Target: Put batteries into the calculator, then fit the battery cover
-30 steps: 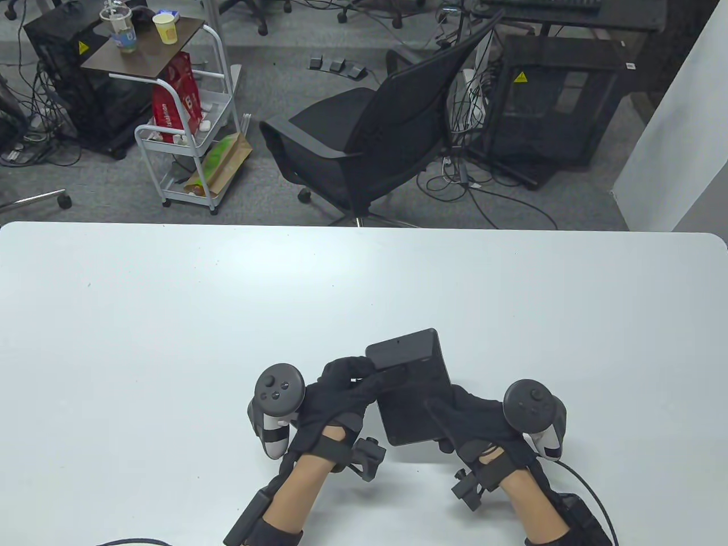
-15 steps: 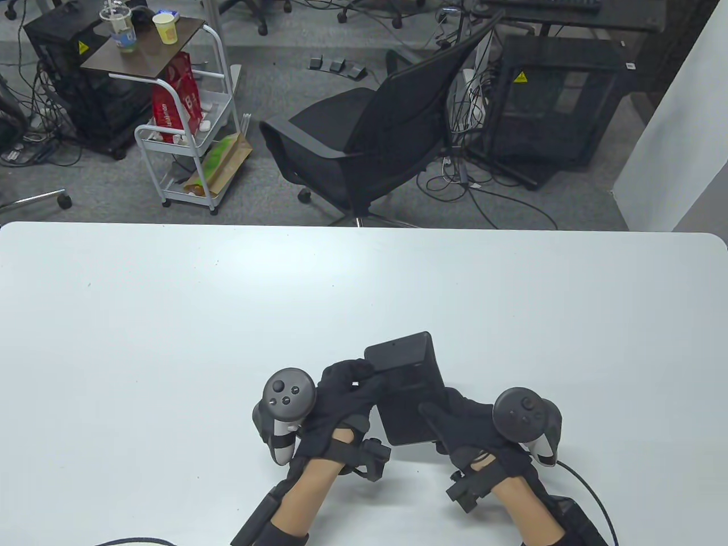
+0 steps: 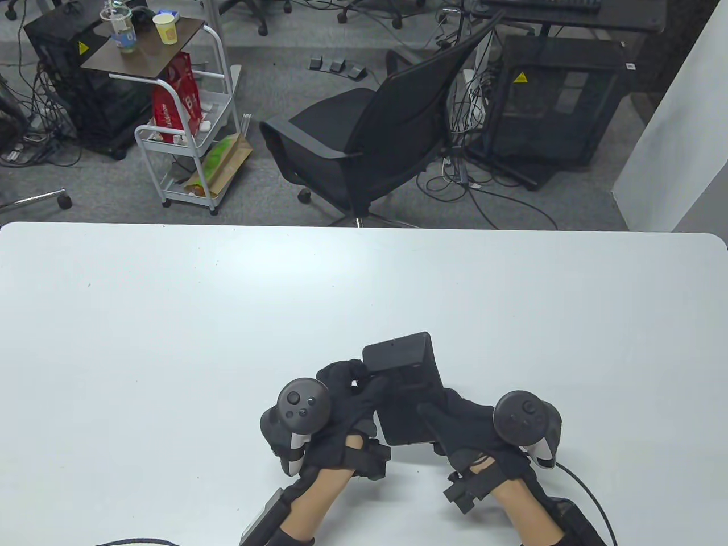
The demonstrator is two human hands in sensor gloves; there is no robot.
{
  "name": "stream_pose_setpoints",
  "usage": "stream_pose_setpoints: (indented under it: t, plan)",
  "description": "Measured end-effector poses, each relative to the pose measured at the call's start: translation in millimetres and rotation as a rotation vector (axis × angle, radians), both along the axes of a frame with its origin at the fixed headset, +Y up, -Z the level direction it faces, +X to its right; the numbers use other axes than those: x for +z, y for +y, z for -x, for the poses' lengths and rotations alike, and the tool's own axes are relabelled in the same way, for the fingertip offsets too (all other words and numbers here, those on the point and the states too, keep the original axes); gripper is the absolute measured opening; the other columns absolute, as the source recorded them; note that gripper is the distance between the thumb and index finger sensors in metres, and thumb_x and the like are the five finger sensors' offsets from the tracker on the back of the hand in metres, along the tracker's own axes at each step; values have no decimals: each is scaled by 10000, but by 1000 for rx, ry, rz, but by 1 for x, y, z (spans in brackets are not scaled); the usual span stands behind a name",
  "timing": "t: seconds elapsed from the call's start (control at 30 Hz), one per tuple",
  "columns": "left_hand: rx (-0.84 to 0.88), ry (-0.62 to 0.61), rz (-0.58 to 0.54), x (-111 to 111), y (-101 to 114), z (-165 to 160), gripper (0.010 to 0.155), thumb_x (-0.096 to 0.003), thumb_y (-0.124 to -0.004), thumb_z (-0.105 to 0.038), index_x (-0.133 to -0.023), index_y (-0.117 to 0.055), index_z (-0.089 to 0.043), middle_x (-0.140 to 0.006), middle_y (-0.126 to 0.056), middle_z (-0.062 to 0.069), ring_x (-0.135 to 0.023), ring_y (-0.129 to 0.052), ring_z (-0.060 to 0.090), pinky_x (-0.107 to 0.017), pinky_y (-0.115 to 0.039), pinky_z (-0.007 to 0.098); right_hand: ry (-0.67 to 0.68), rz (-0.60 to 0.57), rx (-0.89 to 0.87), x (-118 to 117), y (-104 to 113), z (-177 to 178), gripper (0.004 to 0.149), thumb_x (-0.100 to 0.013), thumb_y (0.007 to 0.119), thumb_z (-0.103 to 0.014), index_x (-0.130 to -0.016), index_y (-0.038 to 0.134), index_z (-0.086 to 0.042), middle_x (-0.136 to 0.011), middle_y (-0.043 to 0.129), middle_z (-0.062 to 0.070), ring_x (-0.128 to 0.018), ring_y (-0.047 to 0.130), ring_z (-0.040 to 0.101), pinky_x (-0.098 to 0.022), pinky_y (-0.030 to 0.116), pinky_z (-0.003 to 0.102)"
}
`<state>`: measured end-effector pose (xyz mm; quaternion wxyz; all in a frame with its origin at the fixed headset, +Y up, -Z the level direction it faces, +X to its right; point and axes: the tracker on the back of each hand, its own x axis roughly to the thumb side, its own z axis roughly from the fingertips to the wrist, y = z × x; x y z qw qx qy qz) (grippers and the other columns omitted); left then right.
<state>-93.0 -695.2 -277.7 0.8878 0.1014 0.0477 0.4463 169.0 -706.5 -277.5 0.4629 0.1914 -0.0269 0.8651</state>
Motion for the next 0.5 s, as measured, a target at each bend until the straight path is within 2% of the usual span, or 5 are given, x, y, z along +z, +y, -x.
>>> stream_pose_setpoints:
  t: [0.23, 0.27, 0.37, 0.43, 0.5]
  plan:
    - [-8, 34, 23, 4, 2, -1, 704, -318, -888, -561, -873, -690, -174, -933, -673, 114, -541, -1017, 133, -464, -837, 492, -1, -22, -12, 1, 1, 2, 515, -482, 764, -415, -764, 799, 15, -443, 970, 210, -172, 1017, 296, -149, 850, 417]
    - [-11, 39, 32, 3, 2, -2, 710, -322, -894, -559, -878, -687, -170, -938, -665, 117, -585, -1009, 215, -478, -817, 510, 0, -30, -7, 2, 1, 2, 514, -481, 763, -419, -762, 801, 9, -443, 972, 205, -172, 1018, 292, -149, 851, 413]
    - [-10, 32, 40, 1, 0, 2, 738, -306, -874, -594, -881, -682, -175, -933, -667, 114, -581, -983, 181, -485, -809, 505, 1, -52, -3, 2, 3, 3, 514, -481, 763, -418, -763, 801, 10, -442, 971, 206, -171, 1019, 290, -147, 852, 413]
    - [56, 20, 73, 1, -2, 5, 784, -299, -865, -619, -903, -657, -164, -940, -651, 124, -601, -968, 192, -495, -797, 511, 18, -52, -48, 2, 4, 1, 515, -480, 764, -418, -763, 802, 11, -443, 971, 206, -188, 1015, 291, -148, 851, 414]
    - [62, 14, 71, 0, -2, 6, 895, -290, -851, -654, -962, -589, -124, -965, -632, 152, -654, -957, 230, -514, -783, 529, 39, -54, -80, 1, 4, 0, 515, -481, 762, -420, -766, 799, 7, -446, 970, 204, -186, 1015, 291, -150, 852, 412]
